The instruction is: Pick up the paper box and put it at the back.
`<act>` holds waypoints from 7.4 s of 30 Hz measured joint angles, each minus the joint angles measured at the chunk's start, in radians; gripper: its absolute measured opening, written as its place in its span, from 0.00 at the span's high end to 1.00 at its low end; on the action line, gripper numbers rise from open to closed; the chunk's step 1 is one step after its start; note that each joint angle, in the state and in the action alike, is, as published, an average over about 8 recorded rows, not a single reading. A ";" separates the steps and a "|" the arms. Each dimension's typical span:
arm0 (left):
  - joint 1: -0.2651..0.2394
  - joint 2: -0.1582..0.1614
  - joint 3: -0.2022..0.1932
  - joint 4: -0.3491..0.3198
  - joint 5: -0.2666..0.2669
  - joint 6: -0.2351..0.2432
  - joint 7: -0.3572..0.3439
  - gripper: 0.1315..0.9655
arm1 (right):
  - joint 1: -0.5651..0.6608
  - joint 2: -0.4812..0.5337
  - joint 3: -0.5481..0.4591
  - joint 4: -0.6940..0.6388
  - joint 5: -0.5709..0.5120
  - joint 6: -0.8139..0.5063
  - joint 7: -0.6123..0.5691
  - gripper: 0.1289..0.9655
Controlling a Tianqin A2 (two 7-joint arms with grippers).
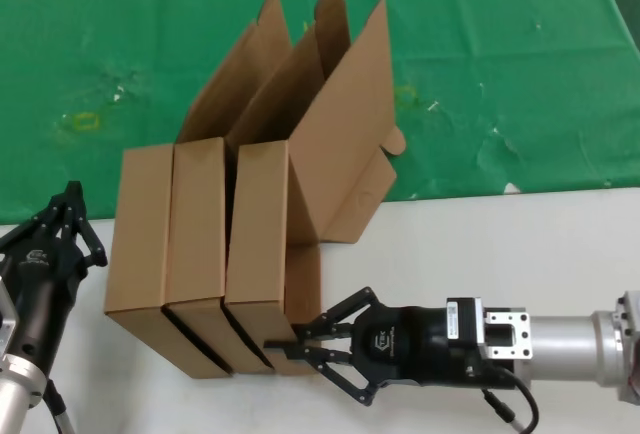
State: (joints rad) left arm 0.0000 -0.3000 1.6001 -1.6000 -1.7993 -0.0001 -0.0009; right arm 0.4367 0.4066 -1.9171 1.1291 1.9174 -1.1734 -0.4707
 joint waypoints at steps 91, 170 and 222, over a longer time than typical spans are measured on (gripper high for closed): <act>0.000 0.000 0.000 0.000 0.000 0.000 0.001 0.98 | 1.023 -0.145 -0.491 -0.904 -1.058 0.332 0.429 0.98; 0.000 0.000 0.000 0.000 0.000 0.000 0.001 0.98 | 1.095 -0.166 -0.464 -1.088 -0.941 0.381 0.180 0.84; 0.000 0.000 0.000 0.000 0.000 0.000 0.001 0.34 | 1.059 -0.164 -0.446 -1.051 -0.921 0.400 0.187 0.00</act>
State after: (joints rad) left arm 0.0000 -0.3000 1.6001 -1.6000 -1.7997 0.0000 -0.0003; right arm 1.4953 0.2425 -2.3630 0.0780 0.9961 -0.7736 -0.2842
